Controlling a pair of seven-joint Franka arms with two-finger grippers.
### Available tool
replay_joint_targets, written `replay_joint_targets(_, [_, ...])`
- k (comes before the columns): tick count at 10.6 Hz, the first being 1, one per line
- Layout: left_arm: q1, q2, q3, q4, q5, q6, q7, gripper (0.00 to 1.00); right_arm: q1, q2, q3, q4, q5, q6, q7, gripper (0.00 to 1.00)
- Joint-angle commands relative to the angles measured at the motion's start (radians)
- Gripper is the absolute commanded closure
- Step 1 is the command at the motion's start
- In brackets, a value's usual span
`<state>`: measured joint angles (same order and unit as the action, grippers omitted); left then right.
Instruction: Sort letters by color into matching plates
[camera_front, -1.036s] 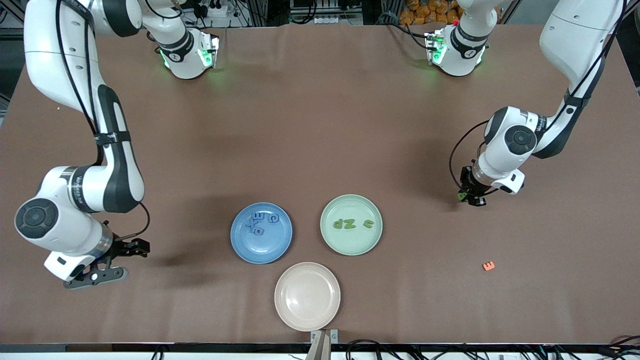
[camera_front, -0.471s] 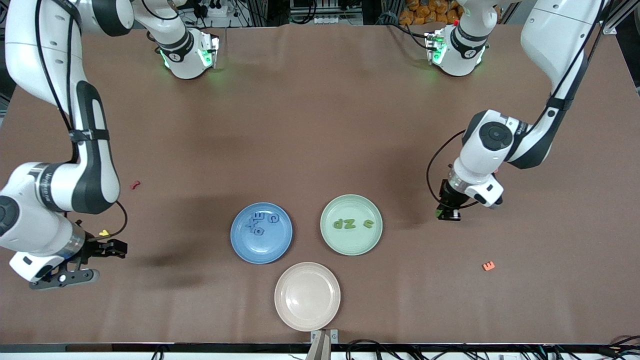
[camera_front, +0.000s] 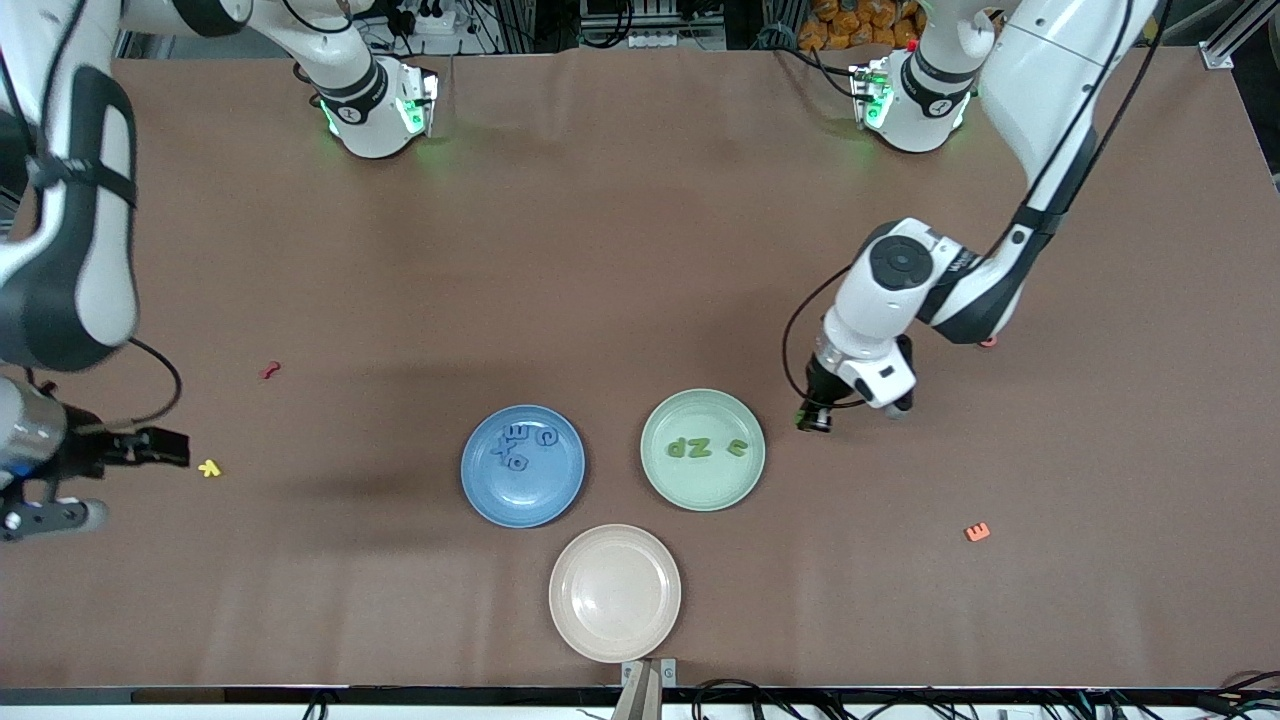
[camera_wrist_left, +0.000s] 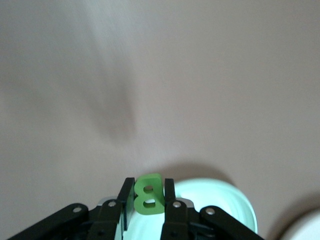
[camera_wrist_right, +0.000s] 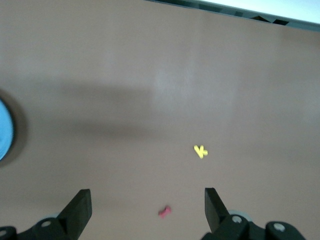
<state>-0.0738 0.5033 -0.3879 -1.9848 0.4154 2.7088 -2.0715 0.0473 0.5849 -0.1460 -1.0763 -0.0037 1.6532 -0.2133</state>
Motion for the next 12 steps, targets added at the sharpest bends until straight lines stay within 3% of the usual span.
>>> replay_joint_targets(1, [-0.087,0.061,0.007,0.098,0.029,0.0,0.007,1.0,-0.009,-0.164,0.014,-0.021,0.013,-0.168,0.005,0.0])
replay_joint_targets(4, [-0.101,0.069,0.006,0.141,0.028,0.002,0.005,1.0,-0.01,-0.258,0.014,-0.037,0.013,-0.266,0.006,0.0])
replay_joint_targets(9, [-0.149,0.112,0.009,0.164,0.031,0.1,0.054,1.0,-0.014,-0.321,0.013,-0.105,0.013,-0.254,0.012,0.0])
replay_joint_targets(10, [-0.149,0.113,0.012,0.17,0.031,0.104,0.057,1.0,-0.014,-0.345,0.013,-0.146,0.014,-0.225,0.012,0.0])
replay_joint_targets(12, [-0.149,0.139,0.015,0.19,0.087,0.106,0.07,1.0,-0.014,-0.455,0.013,-0.345,0.014,-0.092,0.012,0.0])
